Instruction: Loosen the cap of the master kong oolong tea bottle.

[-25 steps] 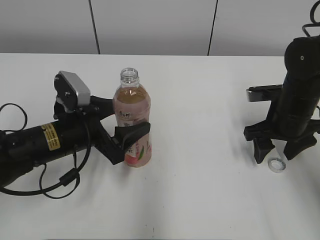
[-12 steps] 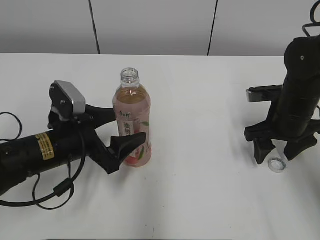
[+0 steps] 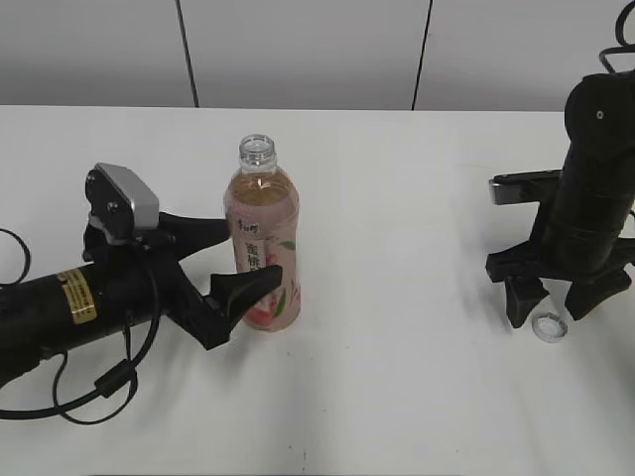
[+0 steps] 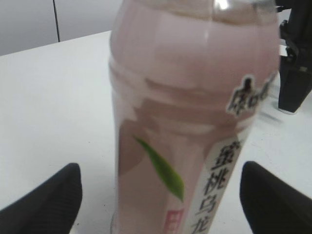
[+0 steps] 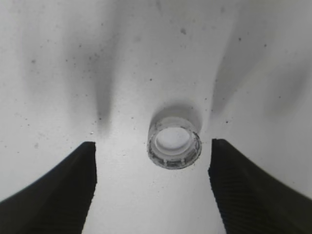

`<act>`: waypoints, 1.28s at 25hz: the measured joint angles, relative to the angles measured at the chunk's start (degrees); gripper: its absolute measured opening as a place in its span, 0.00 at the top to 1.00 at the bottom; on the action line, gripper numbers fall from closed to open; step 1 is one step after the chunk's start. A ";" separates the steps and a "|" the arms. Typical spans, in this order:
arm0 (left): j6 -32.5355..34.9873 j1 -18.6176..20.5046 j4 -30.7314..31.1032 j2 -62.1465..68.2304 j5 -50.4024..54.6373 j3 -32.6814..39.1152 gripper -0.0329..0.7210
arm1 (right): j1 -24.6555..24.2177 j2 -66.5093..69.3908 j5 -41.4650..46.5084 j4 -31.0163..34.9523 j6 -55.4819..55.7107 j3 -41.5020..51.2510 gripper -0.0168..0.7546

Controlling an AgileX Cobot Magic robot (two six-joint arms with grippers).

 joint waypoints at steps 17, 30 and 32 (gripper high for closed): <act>-3.61 5.22 -5.20 -14.36 -0.03 10.29 0.18 | 0.00 -1.96 1.41 0.00 -1.89 0.00 0.27; -15.48 8.85 -5.30 -38.82 47.79 -1.50 0.19 | 0.00 -2.06 0.37 0.00 -2.24 0.00 0.27; -19.01 8.85 -7.05 -40.60 59.31 -5.74 0.19 | 0.00 -2.06 0.37 0.00 -2.58 0.00 0.27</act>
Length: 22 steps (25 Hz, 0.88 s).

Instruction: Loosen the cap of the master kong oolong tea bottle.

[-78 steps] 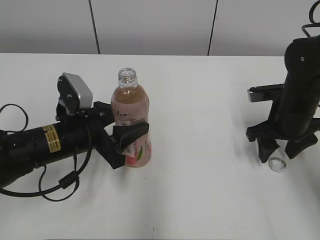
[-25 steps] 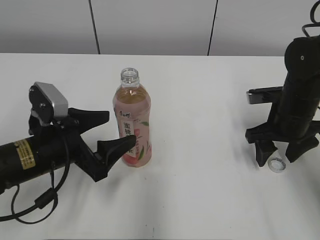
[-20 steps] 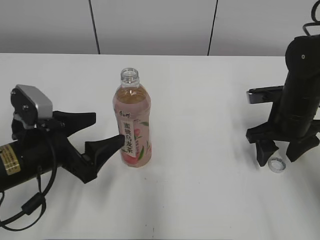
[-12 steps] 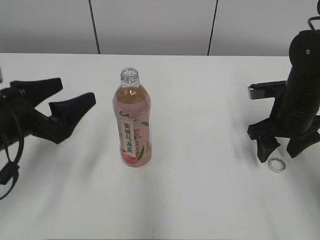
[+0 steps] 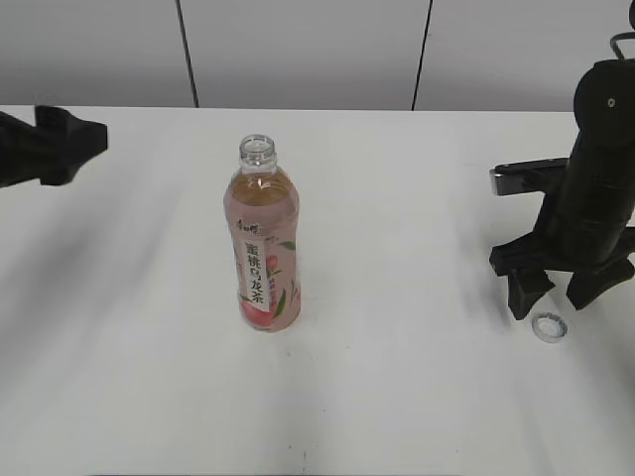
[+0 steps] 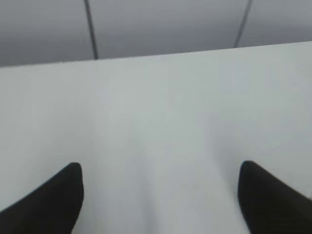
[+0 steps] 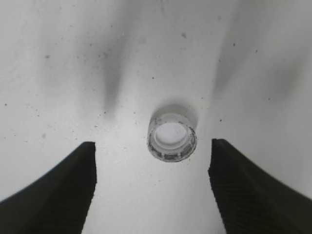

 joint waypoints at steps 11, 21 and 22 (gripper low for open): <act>9.84 1.15 -19.32 -1.53 24.40 -3.53 0.36 | 0.00 0.00 0.18 0.00 -1.80 0.00 0.27; 20.53 1.15 -29.23 -3.71 26.19 -3.53 0.66 | 0.00 -2.64 2.89 1.02 -1.77 1.58 0.27; 20.53 1.15 -29.23 -4.94 25.98 -3.53 0.66 | -0.06 -4.00 2.88 1.04 -1.53 2.31 0.27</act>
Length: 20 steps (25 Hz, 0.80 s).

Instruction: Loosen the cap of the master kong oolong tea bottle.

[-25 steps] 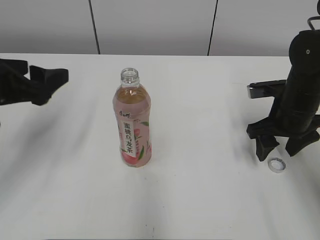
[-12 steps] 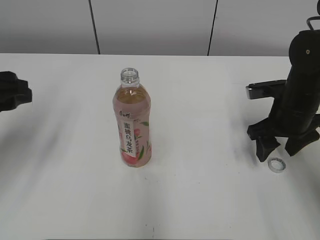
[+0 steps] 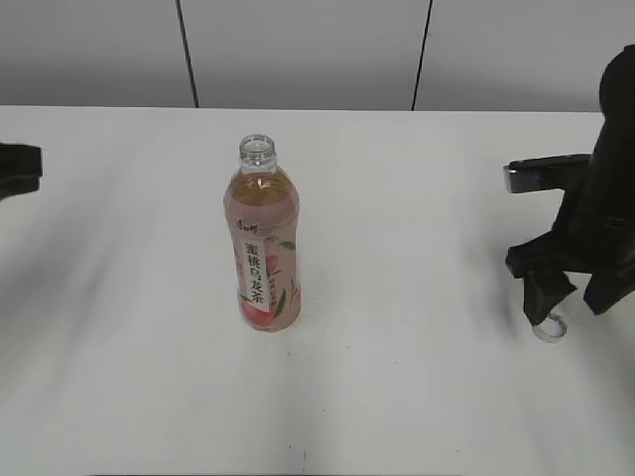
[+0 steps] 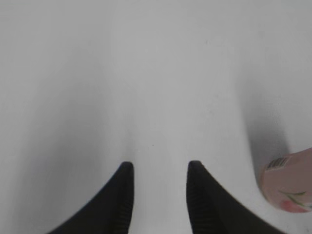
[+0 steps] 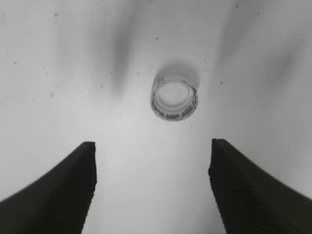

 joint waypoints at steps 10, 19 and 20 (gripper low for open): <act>0.03 0.00 1.17 -21.02 13.57 0.00 0.64 | 0.00 -18.80 4.33 1.55 0.76 7.35 0.27; 0.03 0.00 5.80 -41.67 32.46 0.07 0.64 | 0.00 -45.02 9.55 1.92 0.76 17.61 0.27; 0.03 0.00 5.81 -43.14 34.15 0.13 0.64 | 0.00 -47.40 10.30 1.92 0.76 18.29 0.27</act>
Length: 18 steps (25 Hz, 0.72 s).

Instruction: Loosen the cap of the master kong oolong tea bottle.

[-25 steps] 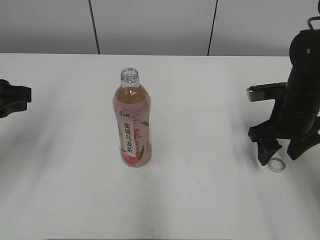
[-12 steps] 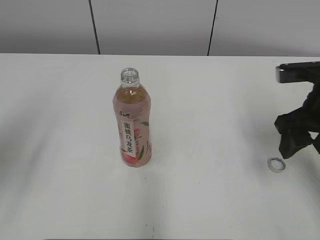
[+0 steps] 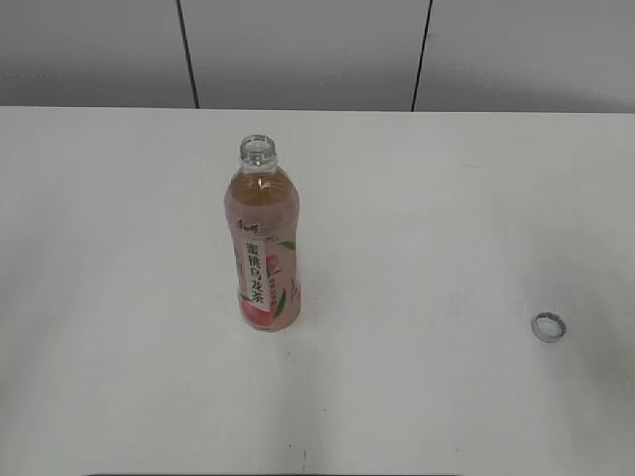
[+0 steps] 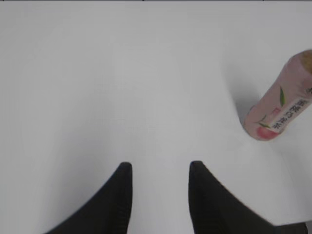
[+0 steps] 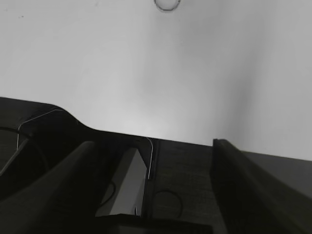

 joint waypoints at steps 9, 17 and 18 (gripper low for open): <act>3.72 0.00 -1.06 -12.48 8.50 3.93 0.64 | 0.00 -27.04 4.76 -0.56 0.00 5.28 0.27; 7.29 0.00 -1.06 -22.88 8.49 3.93 0.64 | 0.00 -48.04 4.09 -5.39 -0.57 11.33 0.27; 7.33 0.00 -1.06 -23.88 8.56 3.93 0.64 | 0.00 -50.43 3.15 -5.78 -0.69 11.71 0.27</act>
